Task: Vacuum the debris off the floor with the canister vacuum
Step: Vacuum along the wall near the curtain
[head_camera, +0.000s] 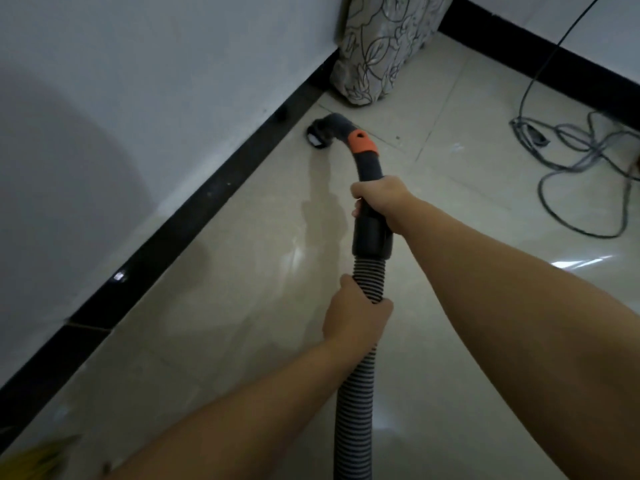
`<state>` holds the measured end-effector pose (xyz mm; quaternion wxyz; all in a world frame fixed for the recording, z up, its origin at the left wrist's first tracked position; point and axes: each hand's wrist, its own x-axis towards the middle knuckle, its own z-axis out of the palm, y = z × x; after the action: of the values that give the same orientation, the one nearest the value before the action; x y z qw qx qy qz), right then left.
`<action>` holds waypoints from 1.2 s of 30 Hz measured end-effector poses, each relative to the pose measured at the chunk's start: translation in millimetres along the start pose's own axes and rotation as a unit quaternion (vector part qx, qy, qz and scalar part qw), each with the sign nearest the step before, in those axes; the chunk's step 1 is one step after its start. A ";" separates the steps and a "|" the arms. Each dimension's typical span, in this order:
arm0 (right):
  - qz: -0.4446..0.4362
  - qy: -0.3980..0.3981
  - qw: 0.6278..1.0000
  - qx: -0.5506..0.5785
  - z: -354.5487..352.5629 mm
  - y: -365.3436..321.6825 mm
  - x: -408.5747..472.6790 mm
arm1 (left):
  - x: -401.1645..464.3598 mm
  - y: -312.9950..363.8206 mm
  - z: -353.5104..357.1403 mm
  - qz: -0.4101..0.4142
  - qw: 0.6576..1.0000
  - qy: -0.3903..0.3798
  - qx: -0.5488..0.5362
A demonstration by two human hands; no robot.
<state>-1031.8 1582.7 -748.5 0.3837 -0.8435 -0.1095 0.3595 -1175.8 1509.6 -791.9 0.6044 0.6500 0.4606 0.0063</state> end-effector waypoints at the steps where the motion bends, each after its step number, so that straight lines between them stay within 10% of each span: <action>1: 0.004 0.008 1.000 0.018 -1.3 -6.9 6.0 | 6.6 8.0 -8.5 -0.005 1.000 0.003 0.010; 17: -0.080 -0.104 0.990 -0.044 30.5 63.9 -22.3 | -22.0 -44.3 11.2 -0.097 0.982 -0.009 0.164; 27: 0.059 0.211 0.975 0.027 -238.7 113.7 106.3 | 68.0 106.7 197.5 0.020 0.966 -0.091 0.242; 36: -0.071 -0.121 0.988 -0.071 -165.0 83.3 86.7 | 35.7 81.5 187.6 -0.107 0.961 0.053 0.251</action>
<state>-863.2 1472.1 -780.5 0.3318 -0.8086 -0.2403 0.4223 -1001.1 1397.6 -797.5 0.3940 0.7266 0.5453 -0.1398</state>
